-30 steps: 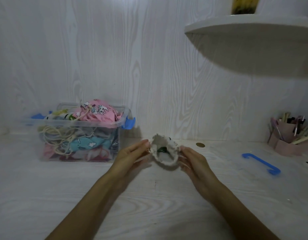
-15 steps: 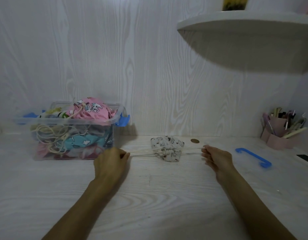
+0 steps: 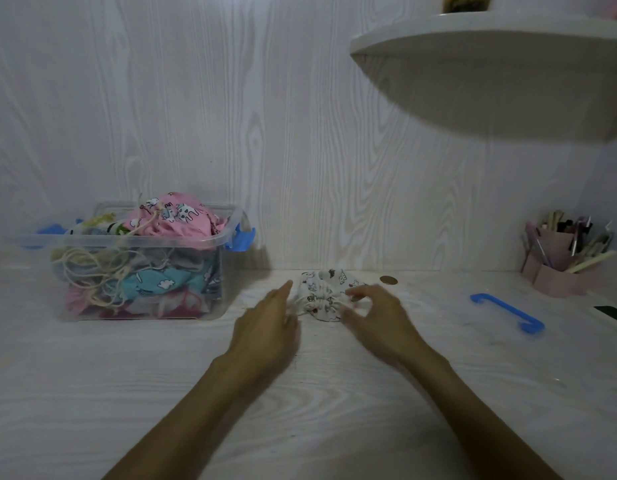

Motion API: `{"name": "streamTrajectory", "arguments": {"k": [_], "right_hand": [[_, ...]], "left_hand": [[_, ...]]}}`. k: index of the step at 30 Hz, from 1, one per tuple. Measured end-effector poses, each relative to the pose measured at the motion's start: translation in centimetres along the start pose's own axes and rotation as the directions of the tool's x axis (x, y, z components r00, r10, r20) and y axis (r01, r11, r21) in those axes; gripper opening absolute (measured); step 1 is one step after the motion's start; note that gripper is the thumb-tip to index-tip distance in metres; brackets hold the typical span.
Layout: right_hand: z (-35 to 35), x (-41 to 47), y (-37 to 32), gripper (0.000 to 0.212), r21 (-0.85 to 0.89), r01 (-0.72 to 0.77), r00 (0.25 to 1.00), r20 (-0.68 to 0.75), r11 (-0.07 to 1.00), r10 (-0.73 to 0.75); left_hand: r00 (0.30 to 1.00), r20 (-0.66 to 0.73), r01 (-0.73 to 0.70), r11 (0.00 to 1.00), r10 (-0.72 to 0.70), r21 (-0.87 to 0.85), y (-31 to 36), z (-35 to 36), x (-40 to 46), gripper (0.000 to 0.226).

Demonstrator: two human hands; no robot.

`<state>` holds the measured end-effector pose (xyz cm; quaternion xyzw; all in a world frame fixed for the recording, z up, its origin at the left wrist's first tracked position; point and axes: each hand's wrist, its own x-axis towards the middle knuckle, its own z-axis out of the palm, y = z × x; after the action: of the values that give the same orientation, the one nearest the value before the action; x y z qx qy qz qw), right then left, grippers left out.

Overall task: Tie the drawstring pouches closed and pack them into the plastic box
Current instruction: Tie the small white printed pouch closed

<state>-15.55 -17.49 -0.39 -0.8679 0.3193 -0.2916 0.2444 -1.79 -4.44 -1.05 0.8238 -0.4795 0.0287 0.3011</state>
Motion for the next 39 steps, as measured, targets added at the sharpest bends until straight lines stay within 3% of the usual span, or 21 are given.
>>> {"name": "streamTrajectory", "arguments": {"k": [2,4,6,8,10,12,16,20,23,26,31,36,39], "right_hand": [[1.1,-0.2,0.2,0.029,-0.112,0.023,0.998,0.065,0.993,-0.016],[1.3,-0.2,0.2,0.021,-0.120,0.055,0.998,0.023,0.991,-0.053],[0.7,0.0,0.2,0.016,0.064,0.031,0.999,0.043,0.997,-0.033],[-0.1,0.1,-0.4,0.019,0.357,-0.083,0.985,0.174,0.930,0.021],[-0.5,-0.2,-1.1,0.028,0.474,-0.155,0.958,0.286,0.867,0.015],[0.0,-0.4,-1.3,0.035,0.425,-0.126,0.964,0.265,0.896,0.009],[0.6,-0.1,-0.3,0.035,0.272,-0.042,0.999,0.039,0.961,0.033],[0.9,-0.2,-0.5,0.031,0.098,0.056,0.996,-0.076,0.994,-0.049],[0.8,-1.0,-0.5,0.014,-0.003,0.188,0.982,-0.026,0.982,-0.188],[0.4,-1.2,-0.6,0.036,-0.096,0.271,0.962,0.064,0.958,-0.266],[0.4,-1.1,-0.5,0.051,-0.195,0.322,0.945,0.122,0.927,-0.302],[0.6,-1.1,-0.5,0.049,-0.246,0.320,0.947,0.095,0.915,-0.306],[0.8,-1.1,-0.8,0.052,-0.250,0.332,0.943,0.073,0.910,-0.324]], "left_hand": [[0.998,0.060,0.011,1.000,-0.013,0.027,0.0,0.8,0.2,0.039],[1.000,0.020,0.003,1.000,-0.003,0.027,-0.1,0.9,0.2,0.024],[1.000,-0.014,-0.010,1.000,0.010,-0.028,-0.5,0.6,0.1,0.025],[1.000,0.009,-0.025,0.997,0.026,-0.078,-1.4,0.3,0.0,0.030],[0.997,0.053,-0.049,0.988,0.058,-0.147,-1.9,0.1,-0.2,0.034],[0.994,0.050,-0.095,0.988,0.101,-0.119,-1.9,0.1,-0.4,0.035],[0.984,-0.022,-0.174,0.984,0.175,0.029,-2.0,0.0,-0.1,0.036],[0.989,-0.052,-0.134,0.987,0.139,0.092,-2.3,-0.1,-0.1,0.035],[0.991,-0.117,-0.061,0.997,0.066,0.053,-2.3,-0.1,-0.8,0.019],[0.979,-0.203,0.032,0.997,-0.018,0.064,-1.8,-0.8,-1.2,0.018],[0.993,-0.063,0.103,0.986,-0.095,0.128,0.2,-0.4,-1.8,0.031],[0.985,0.023,0.171,0.985,-0.171,0.005,0.2,-0.1,-1.7,0.035],[0.967,0.061,0.255,0.930,-0.247,-0.266,-0.4,0.1,-1.1,0.037]]}}
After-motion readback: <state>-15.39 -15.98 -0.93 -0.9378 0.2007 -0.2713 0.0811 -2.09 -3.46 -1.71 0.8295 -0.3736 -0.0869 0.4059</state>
